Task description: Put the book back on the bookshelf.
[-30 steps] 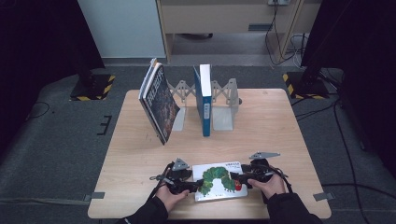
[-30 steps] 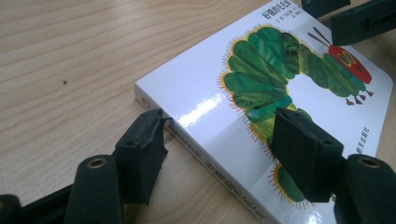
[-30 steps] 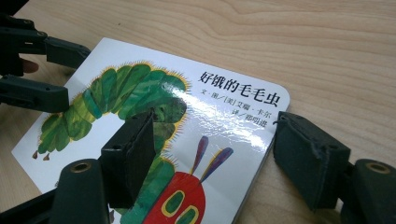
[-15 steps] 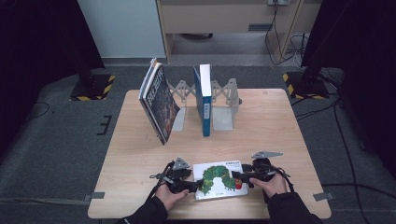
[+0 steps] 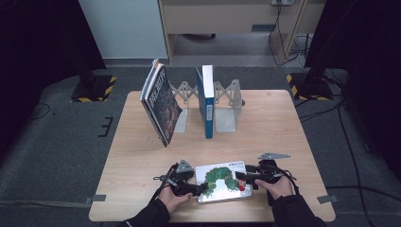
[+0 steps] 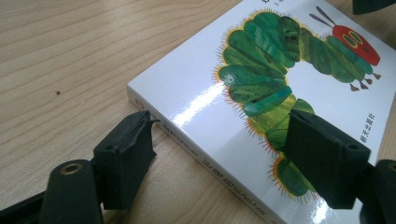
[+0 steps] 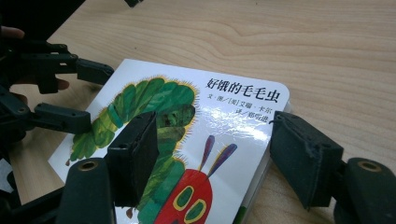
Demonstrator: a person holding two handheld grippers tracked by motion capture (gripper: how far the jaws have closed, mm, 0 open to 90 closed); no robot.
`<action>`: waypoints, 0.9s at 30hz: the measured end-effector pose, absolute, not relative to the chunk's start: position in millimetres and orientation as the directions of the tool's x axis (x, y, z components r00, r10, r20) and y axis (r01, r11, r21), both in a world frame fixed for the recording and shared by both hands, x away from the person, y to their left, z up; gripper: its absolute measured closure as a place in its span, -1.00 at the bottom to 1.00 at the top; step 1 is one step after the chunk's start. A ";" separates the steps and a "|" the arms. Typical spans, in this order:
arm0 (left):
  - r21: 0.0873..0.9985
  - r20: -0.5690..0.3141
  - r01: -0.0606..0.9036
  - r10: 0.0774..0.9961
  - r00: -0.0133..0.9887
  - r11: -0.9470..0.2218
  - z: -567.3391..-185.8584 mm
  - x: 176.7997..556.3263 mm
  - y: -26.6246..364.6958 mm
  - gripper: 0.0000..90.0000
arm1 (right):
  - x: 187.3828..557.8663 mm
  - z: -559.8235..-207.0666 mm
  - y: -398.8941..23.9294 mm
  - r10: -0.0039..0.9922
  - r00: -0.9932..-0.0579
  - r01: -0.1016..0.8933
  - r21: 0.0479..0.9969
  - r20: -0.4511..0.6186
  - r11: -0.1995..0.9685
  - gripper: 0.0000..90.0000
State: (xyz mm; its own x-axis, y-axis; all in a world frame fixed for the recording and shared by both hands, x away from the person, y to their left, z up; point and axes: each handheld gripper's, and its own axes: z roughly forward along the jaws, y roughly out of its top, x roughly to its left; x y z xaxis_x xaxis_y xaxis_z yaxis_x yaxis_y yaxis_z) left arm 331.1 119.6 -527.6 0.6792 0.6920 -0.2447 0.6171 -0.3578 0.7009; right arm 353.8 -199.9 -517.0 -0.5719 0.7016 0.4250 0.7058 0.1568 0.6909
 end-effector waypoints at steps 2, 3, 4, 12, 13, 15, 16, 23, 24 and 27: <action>0.701 -0.252 0.619 0.689 0.680 -0.355 -527.7 331.4 119.9 -0.51 | 353.8 -515.0 -199.8 0.697 -0.579 0.697 0.700 0.422 0.156 -0.28; 0.700 -0.257 0.620 0.686 0.681 -0.354 -527.6 331.5 119.9 -0.51 | 353.9 -514.0 -199.7 0.695 -0.581 0.694 0.704 0.423 0.151 -0.28; 0.699 -0.258 0.621 0.685 0.682 -0.355 -527.5 331.6 119.9 -0.51 | 354.0 -513.0 -199.5 0.693 -0.582 0.691 0.708 0.424 0.147 -0.28; 0.699 -0.267 0.624 0.682 0.681 -0.350 -527.6 331.9 120.3 -0.55 | 356.0 -505.7 -199.9 0.681 -0.589 0.673 0.730 0.435 0.116 -0.29; 0.699 -0.268 0.624 0.681 0.681 -0.349 -527.7 331.9 120.4 -0.56 | 356.4 -504.7 -200.0 0.679 -0.591 0.670 0.734 0.436 0.112 -0.29; 0.702 -0.226 0.599 0.676 0.701 -0.386 -527.9 330.7 118.7 -0.55 | 356.9 -502.6 -199.9 0.659 -0.598 0.664 0.743 0.457 0.088 -0.14; 0.703 -0.214 0.593 0.678 0.704 -0.394 -527.9 329.7 116.9 -0.57 | 356.6 -501.2 -198.0 0.624 -0.599 0.670 0.741 0.501 0.048 -0.17; 0.702 -0.215 0.594 0.679 0.702 -0.392 -528.3 329.1 116.0 -0.63 | 358.7 -504.0 -186.6 0.669 -0.601 0.668 0.735 0.437 0.120 -0.28; 0.702 -0.216 0.595 0.679 0.702 -0.391 -528.3 329.2 116.1 -0.63 | 359.8 -506.5 -189.1 0.691 -0.596 0.664 0.735 0.409 0.139 -0.29; 0.702 -0.216 0.594 0.678 0.702 -0.392 -528.3 329.2 116.2 -0.63 | 360.2 -513.1 -195.8 0.728 -0.561 0.682 0.719 0.395 0.136 -0.30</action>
